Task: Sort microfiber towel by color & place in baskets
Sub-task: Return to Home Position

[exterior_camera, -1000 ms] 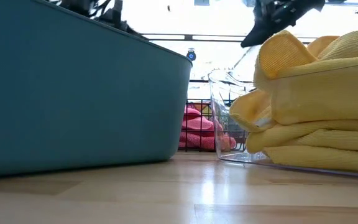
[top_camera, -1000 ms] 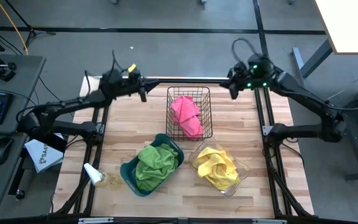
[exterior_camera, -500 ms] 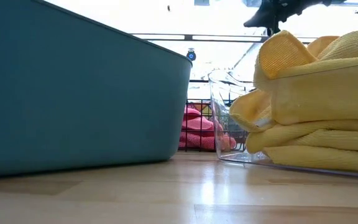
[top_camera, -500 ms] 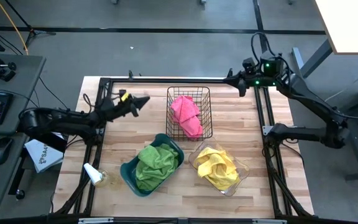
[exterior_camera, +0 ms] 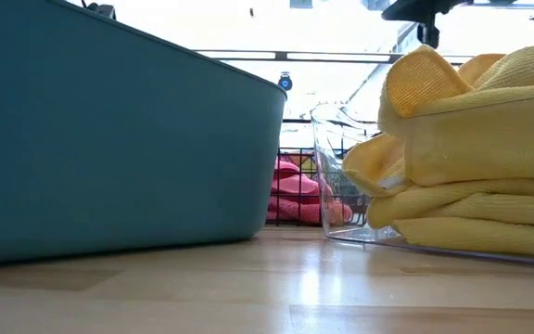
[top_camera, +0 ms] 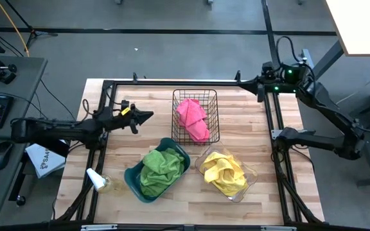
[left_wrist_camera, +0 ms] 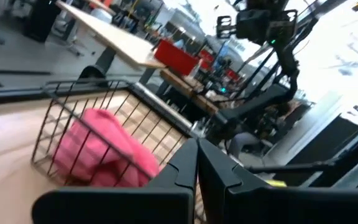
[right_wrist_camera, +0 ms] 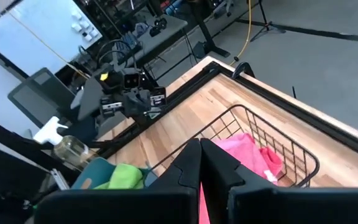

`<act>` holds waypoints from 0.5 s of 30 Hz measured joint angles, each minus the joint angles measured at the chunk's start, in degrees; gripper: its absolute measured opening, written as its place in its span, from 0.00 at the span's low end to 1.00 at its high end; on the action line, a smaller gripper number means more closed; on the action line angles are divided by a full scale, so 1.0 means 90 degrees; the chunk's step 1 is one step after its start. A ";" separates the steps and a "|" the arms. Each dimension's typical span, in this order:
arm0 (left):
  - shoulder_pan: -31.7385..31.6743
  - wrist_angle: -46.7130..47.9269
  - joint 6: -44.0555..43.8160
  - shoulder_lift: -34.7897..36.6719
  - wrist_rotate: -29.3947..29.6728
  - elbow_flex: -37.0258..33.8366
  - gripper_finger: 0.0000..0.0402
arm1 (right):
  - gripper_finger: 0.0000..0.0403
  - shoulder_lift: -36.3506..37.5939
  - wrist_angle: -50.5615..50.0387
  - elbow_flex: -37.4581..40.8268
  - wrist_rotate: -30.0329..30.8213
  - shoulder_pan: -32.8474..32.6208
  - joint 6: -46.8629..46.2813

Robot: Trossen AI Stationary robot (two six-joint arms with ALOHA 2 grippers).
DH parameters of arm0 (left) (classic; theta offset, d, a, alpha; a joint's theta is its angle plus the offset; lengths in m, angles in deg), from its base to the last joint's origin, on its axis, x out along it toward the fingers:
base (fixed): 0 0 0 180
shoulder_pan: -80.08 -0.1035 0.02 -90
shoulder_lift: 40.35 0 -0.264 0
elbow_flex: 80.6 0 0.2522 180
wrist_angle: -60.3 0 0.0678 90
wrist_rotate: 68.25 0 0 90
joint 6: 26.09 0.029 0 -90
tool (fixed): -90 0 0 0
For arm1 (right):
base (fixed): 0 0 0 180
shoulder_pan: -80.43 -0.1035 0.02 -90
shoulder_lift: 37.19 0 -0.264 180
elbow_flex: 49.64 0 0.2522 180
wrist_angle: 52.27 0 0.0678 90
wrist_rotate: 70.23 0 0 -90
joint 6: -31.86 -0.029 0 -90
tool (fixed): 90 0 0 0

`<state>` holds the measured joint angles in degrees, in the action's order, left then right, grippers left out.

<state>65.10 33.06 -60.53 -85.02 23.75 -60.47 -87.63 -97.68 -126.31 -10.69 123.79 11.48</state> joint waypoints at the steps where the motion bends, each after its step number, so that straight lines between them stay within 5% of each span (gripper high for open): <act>1: 0.0000 0.0377 0.0000 0.0282 0.0000 0.0000 0.00 | 0.00 0.0087 -0.0071 0.0000 0.0000 0.0000 -0.0030; 10: 0.0068 0.2391 0.0019 0.2234 0.0302 0.0000 0.00 | 0.00 0.0589 -0.0553 0.0000 0.0017 0.0000 0.0159; 15: 0.0529 0.2011 -0.0045 0.2603 0.0837 -0.0573 0.00 | 0.00 0.0613 -0.0732 0.0000 0.0017 0.0000 0.0128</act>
<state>69.86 51.16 -60.93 -61.59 31.28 -65.63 -82.11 -104.27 -126.31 -10.54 123.79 12.63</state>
